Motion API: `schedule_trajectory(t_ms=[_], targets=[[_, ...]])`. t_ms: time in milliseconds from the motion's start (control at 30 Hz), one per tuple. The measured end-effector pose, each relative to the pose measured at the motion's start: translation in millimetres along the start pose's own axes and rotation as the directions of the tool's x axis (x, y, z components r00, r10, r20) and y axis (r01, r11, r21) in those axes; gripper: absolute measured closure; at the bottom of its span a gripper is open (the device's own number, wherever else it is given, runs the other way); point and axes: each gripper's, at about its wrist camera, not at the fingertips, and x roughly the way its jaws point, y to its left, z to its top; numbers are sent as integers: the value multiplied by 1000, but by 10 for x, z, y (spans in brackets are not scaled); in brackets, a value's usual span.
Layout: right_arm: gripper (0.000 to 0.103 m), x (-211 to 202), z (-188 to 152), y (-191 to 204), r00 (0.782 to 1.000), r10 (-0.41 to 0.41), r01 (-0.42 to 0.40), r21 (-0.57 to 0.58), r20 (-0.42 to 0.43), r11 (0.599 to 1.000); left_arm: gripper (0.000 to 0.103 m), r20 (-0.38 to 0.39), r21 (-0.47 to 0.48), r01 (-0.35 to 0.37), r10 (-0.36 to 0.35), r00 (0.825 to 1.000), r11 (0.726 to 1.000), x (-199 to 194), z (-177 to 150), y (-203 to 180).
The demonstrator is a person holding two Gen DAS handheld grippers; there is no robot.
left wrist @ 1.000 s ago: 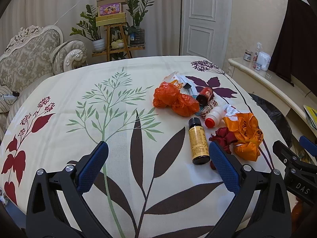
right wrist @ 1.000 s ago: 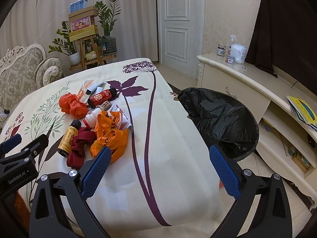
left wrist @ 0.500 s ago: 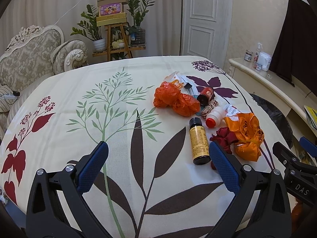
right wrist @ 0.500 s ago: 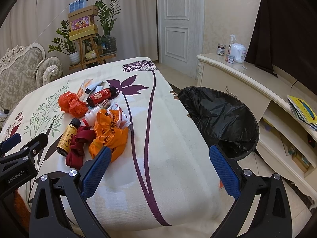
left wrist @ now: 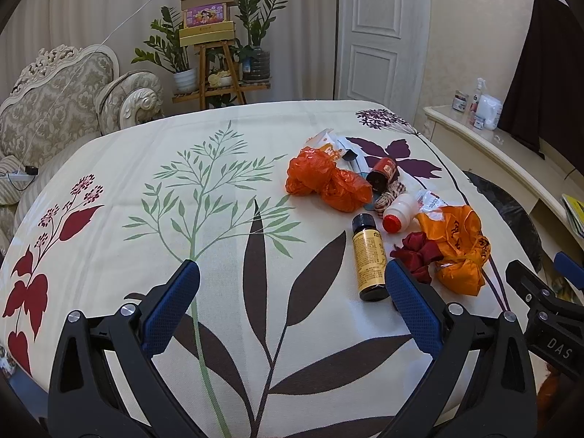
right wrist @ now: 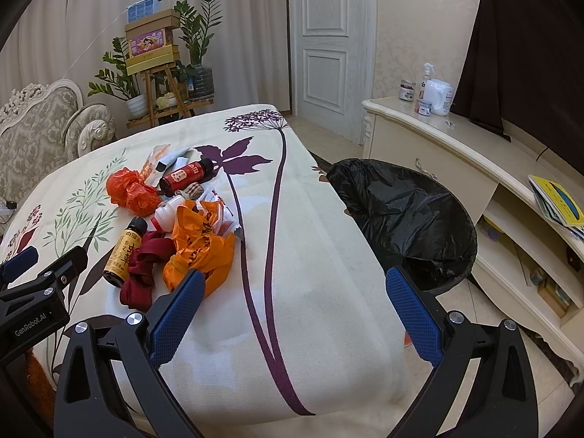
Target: Collect trash
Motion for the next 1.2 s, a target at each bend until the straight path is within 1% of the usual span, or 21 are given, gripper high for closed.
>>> schedule_trajectory(t_ms=[967, 1033, 1200], targets=[[7, 22, 32, 0, 1000, 0, 0, -1, -5, 1000, 4, -8, 0, -6, 6, 1000, 1000, 32, -51, 19], [7, 43, -39, -42, 1000, 0, 0, -1, -7, 1000, 4, -8, -1, -6, 6, 1000, 1000, 30, -47, 16], [7, 51, -51, -47, 1000, -3, 3, 0, -11, 1000, 4, -10, 2, -2, 2, 1000, 1000, 32, -48, 13]])
